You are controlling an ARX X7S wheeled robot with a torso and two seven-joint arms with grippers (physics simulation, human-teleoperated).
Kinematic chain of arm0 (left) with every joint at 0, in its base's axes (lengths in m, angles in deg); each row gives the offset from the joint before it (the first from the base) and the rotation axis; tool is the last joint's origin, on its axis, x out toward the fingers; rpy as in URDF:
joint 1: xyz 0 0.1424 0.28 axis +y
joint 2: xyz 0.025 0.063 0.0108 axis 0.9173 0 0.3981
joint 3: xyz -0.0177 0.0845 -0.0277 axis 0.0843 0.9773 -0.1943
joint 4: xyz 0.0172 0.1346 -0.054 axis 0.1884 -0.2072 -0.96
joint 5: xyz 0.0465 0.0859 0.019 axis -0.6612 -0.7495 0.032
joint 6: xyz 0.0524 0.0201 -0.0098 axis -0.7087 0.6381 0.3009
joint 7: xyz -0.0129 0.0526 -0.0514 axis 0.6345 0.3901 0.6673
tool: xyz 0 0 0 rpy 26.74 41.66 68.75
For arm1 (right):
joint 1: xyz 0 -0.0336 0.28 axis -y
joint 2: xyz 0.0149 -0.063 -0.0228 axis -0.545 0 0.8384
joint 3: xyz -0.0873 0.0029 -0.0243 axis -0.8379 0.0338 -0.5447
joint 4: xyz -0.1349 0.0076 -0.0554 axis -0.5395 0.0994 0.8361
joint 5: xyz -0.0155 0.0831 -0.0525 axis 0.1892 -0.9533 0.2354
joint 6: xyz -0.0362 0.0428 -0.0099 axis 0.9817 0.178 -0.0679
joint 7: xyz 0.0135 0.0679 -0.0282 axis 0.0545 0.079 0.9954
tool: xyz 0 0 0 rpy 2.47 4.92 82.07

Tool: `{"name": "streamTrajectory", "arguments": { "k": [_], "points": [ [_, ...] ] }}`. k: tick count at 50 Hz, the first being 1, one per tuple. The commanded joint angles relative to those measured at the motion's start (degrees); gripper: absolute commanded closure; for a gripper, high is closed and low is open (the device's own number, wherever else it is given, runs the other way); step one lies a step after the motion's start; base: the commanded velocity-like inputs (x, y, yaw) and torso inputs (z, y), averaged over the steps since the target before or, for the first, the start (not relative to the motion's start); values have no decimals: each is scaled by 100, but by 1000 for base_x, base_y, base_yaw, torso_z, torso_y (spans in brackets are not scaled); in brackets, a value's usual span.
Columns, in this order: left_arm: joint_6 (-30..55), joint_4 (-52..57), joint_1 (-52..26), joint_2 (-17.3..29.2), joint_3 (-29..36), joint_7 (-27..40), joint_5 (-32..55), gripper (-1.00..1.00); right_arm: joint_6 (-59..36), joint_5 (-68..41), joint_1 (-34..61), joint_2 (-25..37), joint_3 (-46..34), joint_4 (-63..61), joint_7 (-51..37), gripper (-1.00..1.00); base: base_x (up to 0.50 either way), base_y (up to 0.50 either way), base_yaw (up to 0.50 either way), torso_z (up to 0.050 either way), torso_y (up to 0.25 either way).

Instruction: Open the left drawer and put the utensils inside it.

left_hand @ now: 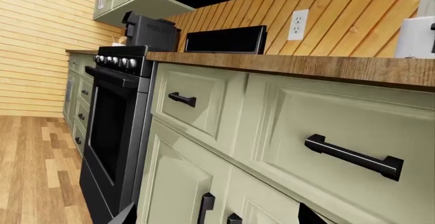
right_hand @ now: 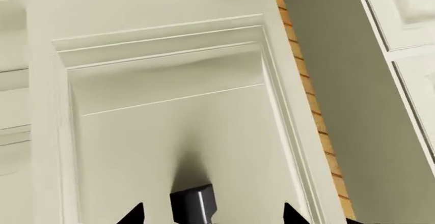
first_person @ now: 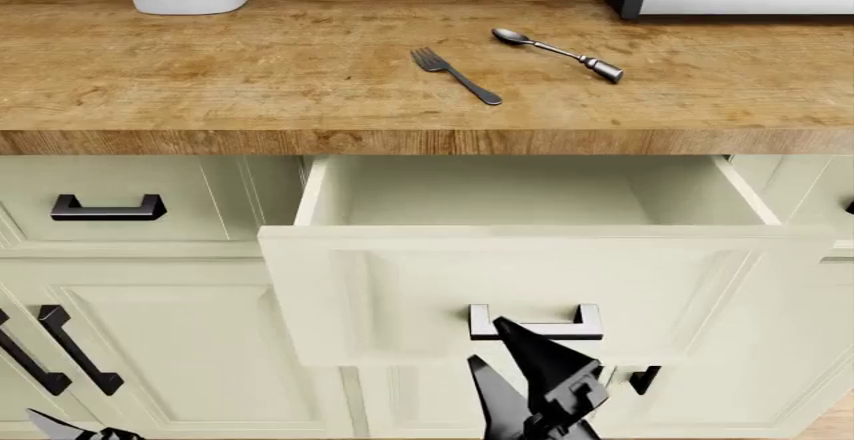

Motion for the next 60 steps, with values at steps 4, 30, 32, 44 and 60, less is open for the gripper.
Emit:
{"name": "streamTrajectory", "arguments": {
  "k": [4,30,32,44,60],
  "points": [
    [2,2,0,10,13,11,0,-100,28,-30,-189,132,133,-651,-227,-100,0,0,0,0,0],
    [-20,-16,9,33,28,44,21,-100,14,-891,-564,470,753,-2165,-625,-100,0,0,0,0,0],
    [-18,-18,8,36,29,47,22,-100,20,-1072,-542,442,836,-2246,-689,-100,0,0,0,0,0],
    [10,34,10,53,44,82,-69,-100,71,-1457,-645,518,1082,-2613,-881,-100,0,0,0,0,0],
    [-67,105,53,77,40,132,-193,-100,47,-1563,-818,600,1304,-3020,-1050,-100,0,0,0,0,0]
  ]
}}
